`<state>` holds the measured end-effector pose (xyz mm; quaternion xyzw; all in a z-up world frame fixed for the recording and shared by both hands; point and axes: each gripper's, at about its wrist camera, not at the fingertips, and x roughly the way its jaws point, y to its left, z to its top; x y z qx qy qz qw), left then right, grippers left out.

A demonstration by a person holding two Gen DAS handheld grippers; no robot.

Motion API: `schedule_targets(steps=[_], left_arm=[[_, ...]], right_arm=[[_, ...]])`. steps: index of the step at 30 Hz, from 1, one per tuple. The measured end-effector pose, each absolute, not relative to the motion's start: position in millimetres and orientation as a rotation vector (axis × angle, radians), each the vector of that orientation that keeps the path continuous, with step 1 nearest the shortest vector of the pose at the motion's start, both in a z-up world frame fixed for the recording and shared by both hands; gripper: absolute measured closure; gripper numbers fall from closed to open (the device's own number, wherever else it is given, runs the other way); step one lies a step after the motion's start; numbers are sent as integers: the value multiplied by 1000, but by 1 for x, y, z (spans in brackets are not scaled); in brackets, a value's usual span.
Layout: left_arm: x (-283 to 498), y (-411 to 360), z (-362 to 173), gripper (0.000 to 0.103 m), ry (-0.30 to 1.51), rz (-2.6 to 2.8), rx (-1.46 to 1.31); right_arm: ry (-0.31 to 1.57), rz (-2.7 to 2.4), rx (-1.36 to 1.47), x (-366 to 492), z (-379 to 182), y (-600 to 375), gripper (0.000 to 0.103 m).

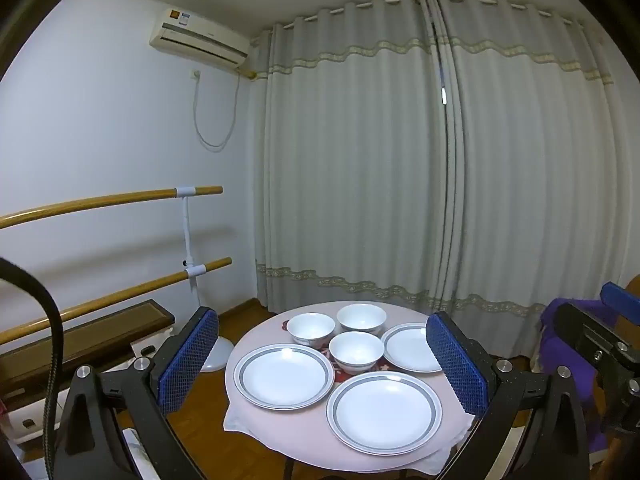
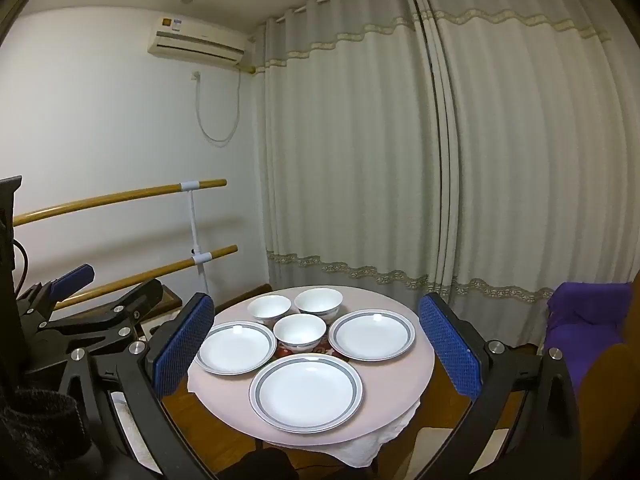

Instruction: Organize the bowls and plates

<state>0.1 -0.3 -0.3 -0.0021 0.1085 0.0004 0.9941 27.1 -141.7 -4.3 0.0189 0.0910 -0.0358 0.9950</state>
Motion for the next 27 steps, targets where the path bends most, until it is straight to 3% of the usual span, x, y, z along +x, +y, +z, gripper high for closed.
schedule_targets(steps=[27], left_arm=[[-2,0,-1,0,191,-9,-10]], right_arm=[[192,-52,50,32,-9,-136,0]])
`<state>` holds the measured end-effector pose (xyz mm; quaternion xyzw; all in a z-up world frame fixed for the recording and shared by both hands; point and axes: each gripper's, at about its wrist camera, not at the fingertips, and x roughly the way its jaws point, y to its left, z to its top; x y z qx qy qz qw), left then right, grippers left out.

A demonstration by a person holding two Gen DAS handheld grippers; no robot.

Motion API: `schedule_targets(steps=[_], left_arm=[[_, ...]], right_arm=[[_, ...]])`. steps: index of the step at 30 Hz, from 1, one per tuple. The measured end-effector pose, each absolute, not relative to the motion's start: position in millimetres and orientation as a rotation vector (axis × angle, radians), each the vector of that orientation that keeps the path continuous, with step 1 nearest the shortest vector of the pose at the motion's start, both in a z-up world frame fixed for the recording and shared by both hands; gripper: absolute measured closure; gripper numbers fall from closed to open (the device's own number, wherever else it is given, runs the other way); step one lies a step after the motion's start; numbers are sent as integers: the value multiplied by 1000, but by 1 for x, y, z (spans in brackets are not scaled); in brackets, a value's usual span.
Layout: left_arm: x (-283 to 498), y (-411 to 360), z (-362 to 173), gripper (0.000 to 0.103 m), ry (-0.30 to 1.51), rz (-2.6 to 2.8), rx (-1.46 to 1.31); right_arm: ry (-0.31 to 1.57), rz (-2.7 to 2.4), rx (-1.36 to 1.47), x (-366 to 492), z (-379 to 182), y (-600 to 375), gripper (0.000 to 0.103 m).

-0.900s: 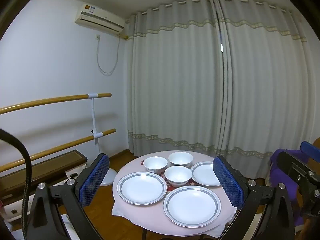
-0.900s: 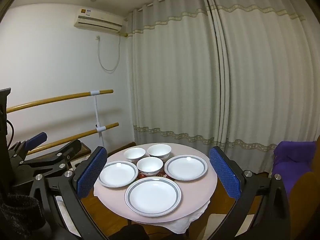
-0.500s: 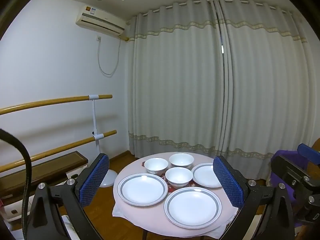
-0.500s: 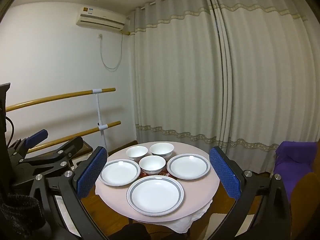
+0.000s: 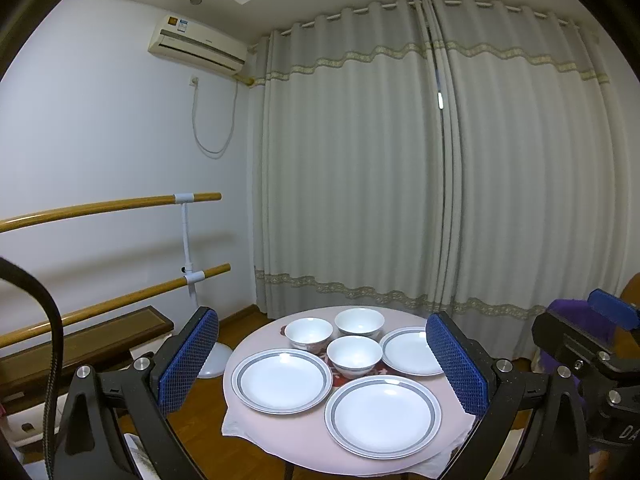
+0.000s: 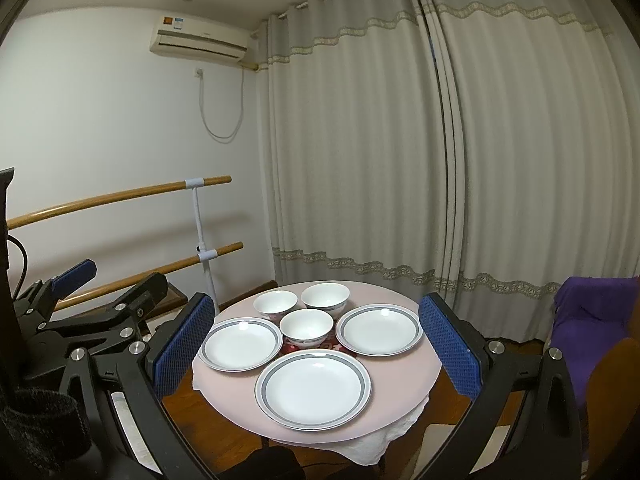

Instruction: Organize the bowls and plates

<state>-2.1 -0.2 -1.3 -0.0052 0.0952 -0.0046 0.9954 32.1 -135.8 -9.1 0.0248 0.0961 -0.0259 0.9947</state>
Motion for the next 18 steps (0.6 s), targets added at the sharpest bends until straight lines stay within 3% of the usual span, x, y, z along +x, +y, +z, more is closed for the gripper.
schedule_targets(steps=[18], left_arm=[[-2,-2,2,1,191,-8,-10]], right_arm=[[196,-49,55,33,-11,-137,0]])
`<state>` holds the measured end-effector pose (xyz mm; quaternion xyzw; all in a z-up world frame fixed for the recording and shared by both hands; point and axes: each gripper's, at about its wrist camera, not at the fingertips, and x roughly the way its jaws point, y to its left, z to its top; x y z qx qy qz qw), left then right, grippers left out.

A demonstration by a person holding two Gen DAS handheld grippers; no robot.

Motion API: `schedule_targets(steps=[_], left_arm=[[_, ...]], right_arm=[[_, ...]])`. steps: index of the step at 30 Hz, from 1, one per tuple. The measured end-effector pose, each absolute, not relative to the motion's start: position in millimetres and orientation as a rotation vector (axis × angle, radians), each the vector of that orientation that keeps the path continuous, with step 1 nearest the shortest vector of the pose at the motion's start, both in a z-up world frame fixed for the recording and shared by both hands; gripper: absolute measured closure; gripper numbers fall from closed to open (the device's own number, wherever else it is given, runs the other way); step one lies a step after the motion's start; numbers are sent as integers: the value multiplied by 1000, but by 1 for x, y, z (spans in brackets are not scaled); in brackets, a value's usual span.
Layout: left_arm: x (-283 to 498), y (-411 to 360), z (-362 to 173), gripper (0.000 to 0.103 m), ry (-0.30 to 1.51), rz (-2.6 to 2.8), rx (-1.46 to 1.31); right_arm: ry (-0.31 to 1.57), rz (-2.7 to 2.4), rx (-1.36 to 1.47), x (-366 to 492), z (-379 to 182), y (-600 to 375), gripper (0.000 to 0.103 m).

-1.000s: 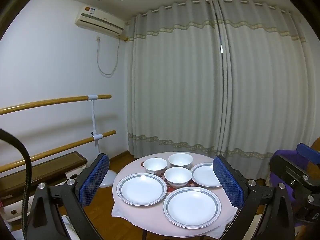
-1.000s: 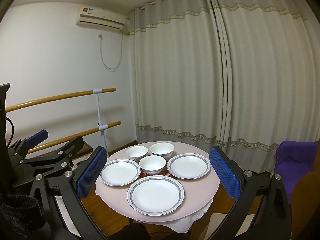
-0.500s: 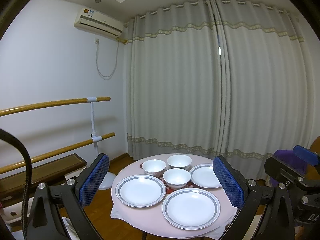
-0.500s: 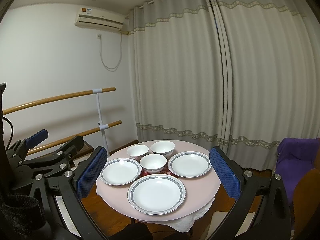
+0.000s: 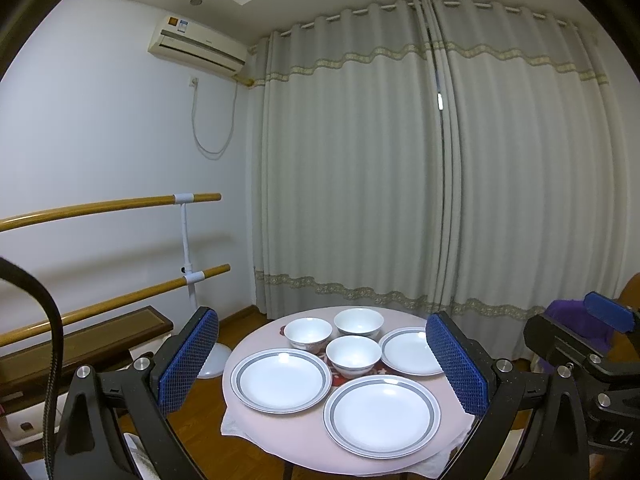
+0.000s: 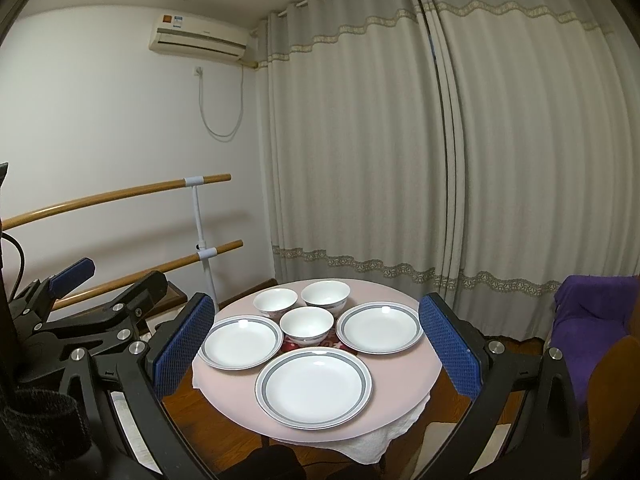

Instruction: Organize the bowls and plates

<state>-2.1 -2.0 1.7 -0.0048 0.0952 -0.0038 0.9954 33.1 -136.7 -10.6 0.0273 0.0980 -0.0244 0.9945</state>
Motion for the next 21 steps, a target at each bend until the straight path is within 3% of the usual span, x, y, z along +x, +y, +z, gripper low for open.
schedule_targets(steps=[21], left_arm=[[0,-5,-7,1,171,0,-12]], right_arm=[[188,-48,56,33,-11,-137,0]])
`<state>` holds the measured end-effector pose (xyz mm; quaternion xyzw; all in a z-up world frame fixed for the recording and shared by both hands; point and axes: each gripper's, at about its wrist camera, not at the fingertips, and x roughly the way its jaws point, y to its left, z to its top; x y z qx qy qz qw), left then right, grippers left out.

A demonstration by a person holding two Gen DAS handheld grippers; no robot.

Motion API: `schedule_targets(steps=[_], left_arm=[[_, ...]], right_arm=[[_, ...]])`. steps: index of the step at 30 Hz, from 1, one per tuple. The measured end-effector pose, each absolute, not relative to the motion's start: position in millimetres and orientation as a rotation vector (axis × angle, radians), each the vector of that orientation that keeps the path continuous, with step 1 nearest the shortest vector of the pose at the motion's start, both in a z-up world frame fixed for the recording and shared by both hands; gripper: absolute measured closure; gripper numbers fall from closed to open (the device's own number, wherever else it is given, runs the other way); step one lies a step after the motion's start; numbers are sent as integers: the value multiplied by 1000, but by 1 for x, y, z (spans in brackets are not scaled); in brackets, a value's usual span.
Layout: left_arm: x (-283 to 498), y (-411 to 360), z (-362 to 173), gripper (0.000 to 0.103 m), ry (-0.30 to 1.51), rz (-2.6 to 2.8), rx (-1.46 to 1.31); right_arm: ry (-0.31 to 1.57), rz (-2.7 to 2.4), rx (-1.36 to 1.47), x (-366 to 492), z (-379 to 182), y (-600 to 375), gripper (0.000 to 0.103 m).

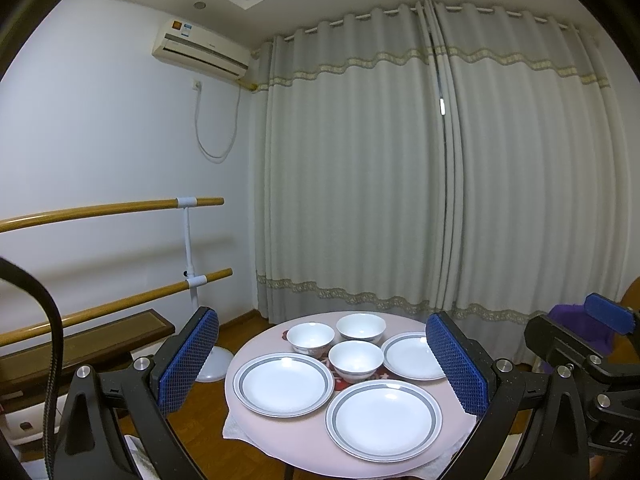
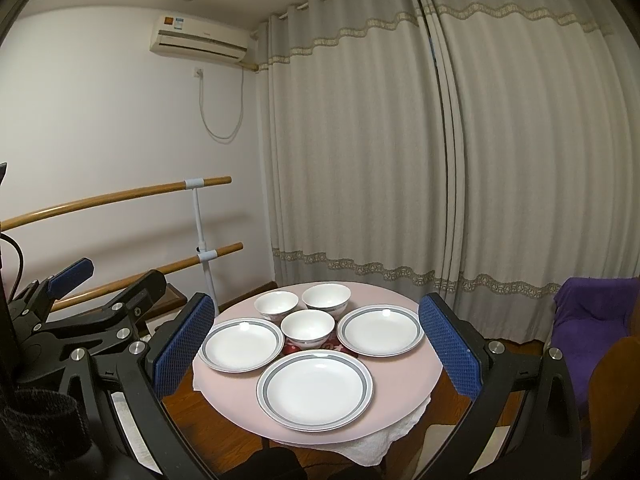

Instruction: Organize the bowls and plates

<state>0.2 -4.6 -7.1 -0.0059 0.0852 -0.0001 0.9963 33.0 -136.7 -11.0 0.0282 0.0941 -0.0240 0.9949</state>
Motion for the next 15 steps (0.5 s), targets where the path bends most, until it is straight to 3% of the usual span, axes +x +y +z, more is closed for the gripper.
schedule_targets(steps=[15], left_arm=[[3,-2,-15,1,155,6,-18]], right_arm=[[174,-41,52,31,-11,-138,0]])
